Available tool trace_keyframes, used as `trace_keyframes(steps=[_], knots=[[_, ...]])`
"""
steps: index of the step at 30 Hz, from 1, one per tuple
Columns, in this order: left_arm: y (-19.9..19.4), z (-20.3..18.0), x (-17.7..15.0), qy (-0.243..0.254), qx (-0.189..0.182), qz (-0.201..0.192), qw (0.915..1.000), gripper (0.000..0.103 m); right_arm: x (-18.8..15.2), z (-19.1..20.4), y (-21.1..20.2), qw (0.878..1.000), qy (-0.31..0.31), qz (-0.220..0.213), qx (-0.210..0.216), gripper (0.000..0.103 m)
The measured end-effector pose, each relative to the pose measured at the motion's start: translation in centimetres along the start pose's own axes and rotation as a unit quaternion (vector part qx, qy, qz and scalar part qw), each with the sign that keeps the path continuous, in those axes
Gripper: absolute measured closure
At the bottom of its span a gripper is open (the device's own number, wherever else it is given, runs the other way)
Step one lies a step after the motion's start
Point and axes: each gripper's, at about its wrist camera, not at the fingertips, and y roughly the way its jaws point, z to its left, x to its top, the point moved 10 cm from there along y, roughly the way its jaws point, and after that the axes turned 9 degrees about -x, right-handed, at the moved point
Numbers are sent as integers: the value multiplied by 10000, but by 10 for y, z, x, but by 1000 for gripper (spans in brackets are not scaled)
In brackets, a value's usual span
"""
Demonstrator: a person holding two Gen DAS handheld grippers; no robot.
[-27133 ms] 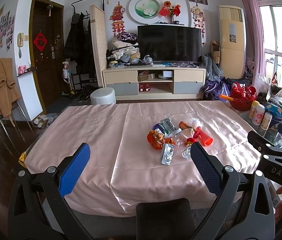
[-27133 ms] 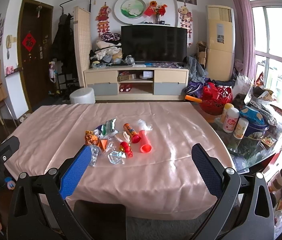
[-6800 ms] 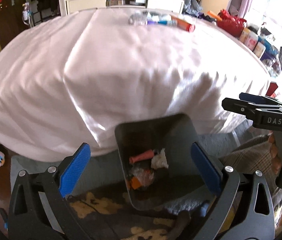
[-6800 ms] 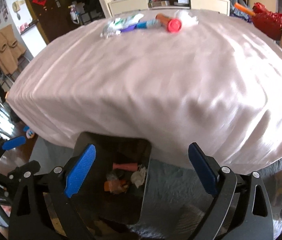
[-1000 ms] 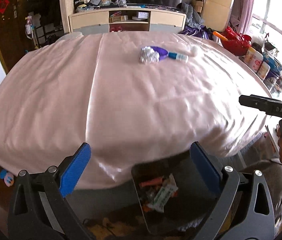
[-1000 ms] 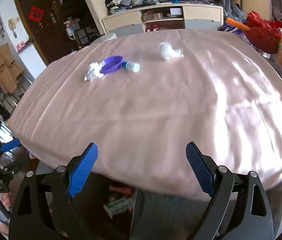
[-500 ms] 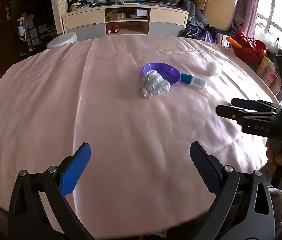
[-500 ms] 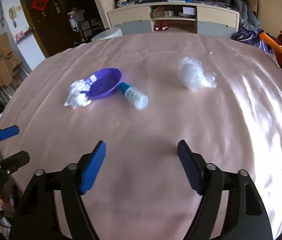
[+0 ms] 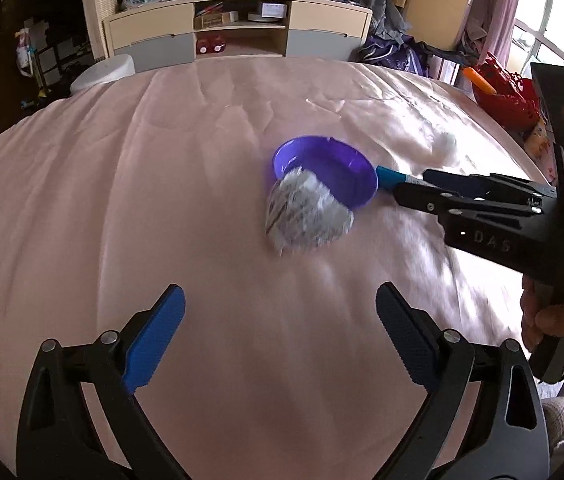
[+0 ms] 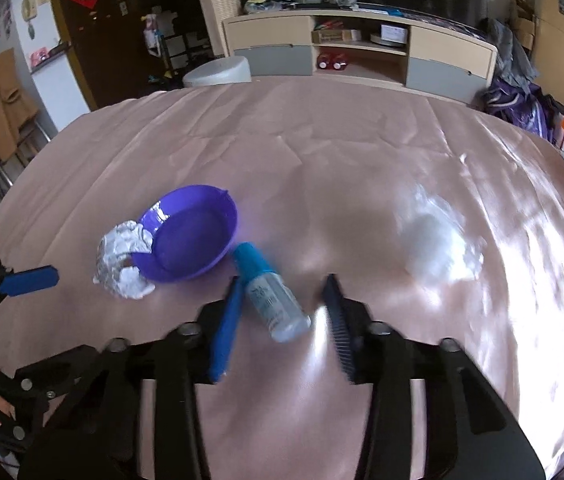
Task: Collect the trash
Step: 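Grasp the foil ball with left tool while right tool grasps the blue-capped bottle, then drop the foil ball and blue-capped bottle into the black bin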
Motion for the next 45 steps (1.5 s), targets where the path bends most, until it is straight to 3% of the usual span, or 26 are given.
trace_keyframes(steps=[1,2,9,12,14,17,25,32,45], knots=[[2,0,4,16,-1,-7,10000,14,1,0,1,10000,-53,-5,-24,81],[3,0,7,27,-5,-14,10000,15,1,0,2,9999,-107,-9,-50,83],[16,-6,24,162,-15,-15,9999,22,-7,-6,-7,9997,-92,114,220,83],[22,-10,26,182,-93,43,9998,35,-11,-7,-10,9995,-61,129,286,83],[24,-13,24,199,-183,77,9996,55,-14,-7,-13,9994,-58,148,316,83],[22,-15,23,264,-220,54,9994,73,-21,-8,-19,9991,-41,167,378,83],[-4,-23,5,327,-198,-42,9993,78,-40,-11,-44,9988,-6,145,473,83],[-53,-39,-22,442,-142,-243,9986,78,-57,-7,-87,9987,-78,-27,507,83],[-133,-59,-101,458,-25,-427,9980,78,-115,10,-163,9965,-135,-263,787,83]])
